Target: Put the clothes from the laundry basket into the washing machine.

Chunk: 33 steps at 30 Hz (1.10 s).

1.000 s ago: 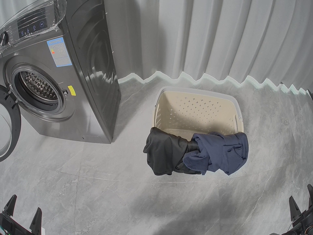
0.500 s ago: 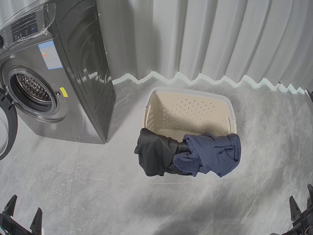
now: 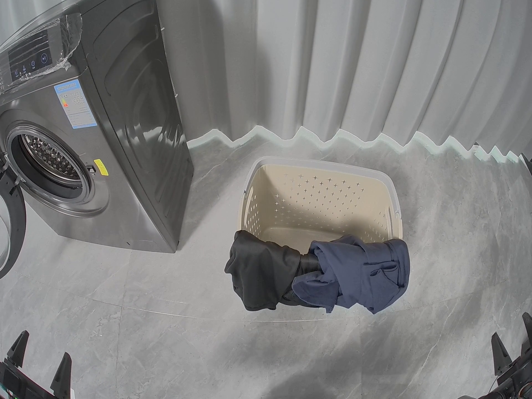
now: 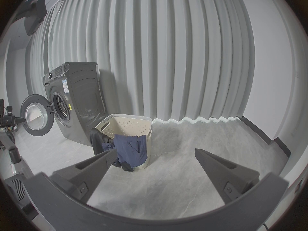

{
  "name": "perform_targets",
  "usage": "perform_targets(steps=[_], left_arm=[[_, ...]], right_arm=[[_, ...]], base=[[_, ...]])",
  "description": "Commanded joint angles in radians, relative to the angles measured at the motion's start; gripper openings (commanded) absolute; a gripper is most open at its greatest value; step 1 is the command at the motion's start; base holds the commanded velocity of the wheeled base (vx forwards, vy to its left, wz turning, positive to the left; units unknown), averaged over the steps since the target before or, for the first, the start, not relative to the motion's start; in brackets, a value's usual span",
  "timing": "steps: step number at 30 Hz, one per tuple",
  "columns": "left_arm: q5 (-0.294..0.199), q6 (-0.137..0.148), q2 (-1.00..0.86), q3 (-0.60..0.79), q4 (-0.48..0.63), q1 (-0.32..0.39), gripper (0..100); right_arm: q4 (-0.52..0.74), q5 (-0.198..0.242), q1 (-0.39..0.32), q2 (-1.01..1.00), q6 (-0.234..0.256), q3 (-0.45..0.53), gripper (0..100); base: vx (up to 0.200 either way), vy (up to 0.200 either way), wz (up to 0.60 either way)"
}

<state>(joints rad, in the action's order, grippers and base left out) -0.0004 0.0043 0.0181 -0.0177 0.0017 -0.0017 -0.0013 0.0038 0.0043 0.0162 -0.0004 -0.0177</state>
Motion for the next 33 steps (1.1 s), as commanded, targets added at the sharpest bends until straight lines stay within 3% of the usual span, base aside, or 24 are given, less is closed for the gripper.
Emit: perform_targets(steps=[1, 9, 14, 19, 21, 23, 24, 25, 26, 28, 33], left_arm=[[0.000, 0.002, -0.015, 0.016, 0.000, 0.000, 100], [0.000, 0.002, -0.017, 0.016, 0.000, 0.000, 100], [0.000, 0.002, -0.017, 0.016, 0.000, 0.000, 100], [-0.001, 0.003, -0.015, 0.018, 0.000, 0.000, 100], [0.000, 0.003, -0.017, 0.016, 0.000, 0.000, 100], [0.000, 0.005, -0.017, 0.016, 0.000, 0.000, 100], [0.000, 0.005, -0.017, 0.018, 0.000, 0.000, 100], [0.000, 0.005, -0.017, 0.018, 0.000, 0.000, 100], [0.000, 0.005, -0.015, 0.016, 0.000, 0.000, 100], [0.000, 0.003, -0.017, 0.018, 0.000, 0.000, 100], [0.000, 0.003, -0.017, 0.018, 0.000, 0.000, 100]], right_arm=[[0.000, 0.001, 0.000, -0.012, 0.000, 0.018, 100], [-0.002, 0.001, 0.000, -0.013, 0.011, 0.018, 100], [-0.005, -0.001, -0.001, -0.013, 0.005, 0.018, 100], [-0.043, 0.005, -0.001, 0.016, 0.002, -0.176, 100], [0.012, 0.025, 0.003, 0.131, -0.006, -0.228, 100], [0.017, 0.059, 0.016, 0.225, -0.007, -0.222, 100], [0.014, 0.107, 0.036, 0.312, -0.004, -0.216, 100], [0.014, 0.107, 0.036, 0.312, -0.004, -0.216, 100], [0.007, 0.183, 0.069, 0.447, 0.014, -0.220, 100], [-0.016, 0.220, 0.088, 0.565, 0.050, -0.223, 100], [-0.157, 0.226, 0.105, 0.817, 0.063, -0.216, 100]], base=[[0.000, 0.000, 0.00], [0.000, -0.150, 0.00], [0.000, 0.000, 0.00], [0.000, 0.000, 0.00], [0.000, 0.000, 0.00], [0.000, 0.000, 0.00], [0.000, 0.000, 0.00], [0.000, 0.000, 0.00], [0.000, 0.000, 0.00], [0.000, 0.000, 0.00], [0.000, 0.000, 0.00]])
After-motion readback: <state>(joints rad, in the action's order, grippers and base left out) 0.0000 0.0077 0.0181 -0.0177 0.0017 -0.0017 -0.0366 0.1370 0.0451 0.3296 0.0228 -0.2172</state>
